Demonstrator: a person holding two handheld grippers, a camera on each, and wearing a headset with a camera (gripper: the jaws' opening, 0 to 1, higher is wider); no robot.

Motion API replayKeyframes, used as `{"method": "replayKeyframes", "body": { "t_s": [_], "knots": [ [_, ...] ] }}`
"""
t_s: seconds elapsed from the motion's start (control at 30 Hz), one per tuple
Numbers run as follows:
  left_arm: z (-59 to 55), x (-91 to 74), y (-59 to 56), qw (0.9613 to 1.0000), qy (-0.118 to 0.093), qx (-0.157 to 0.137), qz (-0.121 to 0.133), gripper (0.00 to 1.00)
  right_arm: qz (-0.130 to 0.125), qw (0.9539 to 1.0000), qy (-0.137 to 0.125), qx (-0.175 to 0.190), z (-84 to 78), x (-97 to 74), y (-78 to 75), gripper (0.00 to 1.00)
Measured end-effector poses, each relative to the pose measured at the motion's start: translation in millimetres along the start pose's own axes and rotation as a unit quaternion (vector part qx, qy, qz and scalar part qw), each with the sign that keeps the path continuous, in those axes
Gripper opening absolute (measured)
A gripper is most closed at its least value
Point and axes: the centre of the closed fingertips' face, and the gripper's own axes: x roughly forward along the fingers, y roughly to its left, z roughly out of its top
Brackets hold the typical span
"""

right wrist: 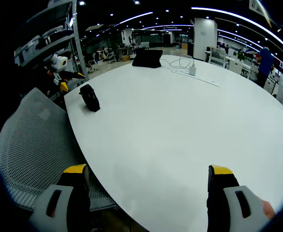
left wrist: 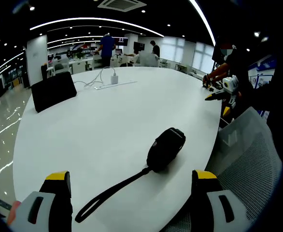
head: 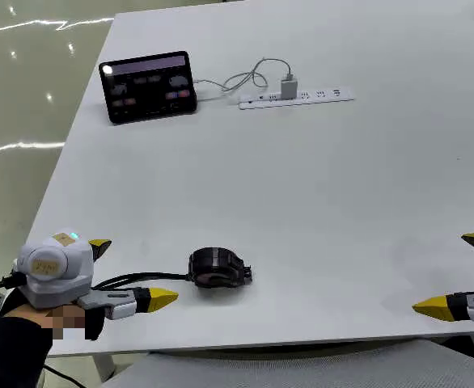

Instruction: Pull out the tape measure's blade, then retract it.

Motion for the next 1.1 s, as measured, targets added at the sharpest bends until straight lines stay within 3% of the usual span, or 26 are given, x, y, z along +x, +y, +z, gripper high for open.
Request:
{"method": "replayKeyframes", "body": {
  "t_s": [0.57, 0.77, 1.1],
  "knots": [
    [3.0, 0.1, -0.8, 1.0000, -0.004, -0.003, -0.004, 1.00, -0.002, 1.0000, -0.006, 0.000, 2.1, 1.2, 1.3, 1.00],
    [7.0, 1.6, -3.1, 0.9997, -0.019, 0.009, -0.012, 1.00, -0.002, 1.0000, -0.010, 0.002, 4.2, 1.6, -0.5, 1.00],
    [6.1, 4.7, -0.7, 0.9997, -0.012, 0.019, -0.014, 1.00, 0.002, 0.9997, -0.021, -0.009, 12.2, 6.5, -3.7, 1.00]
  ]
}}
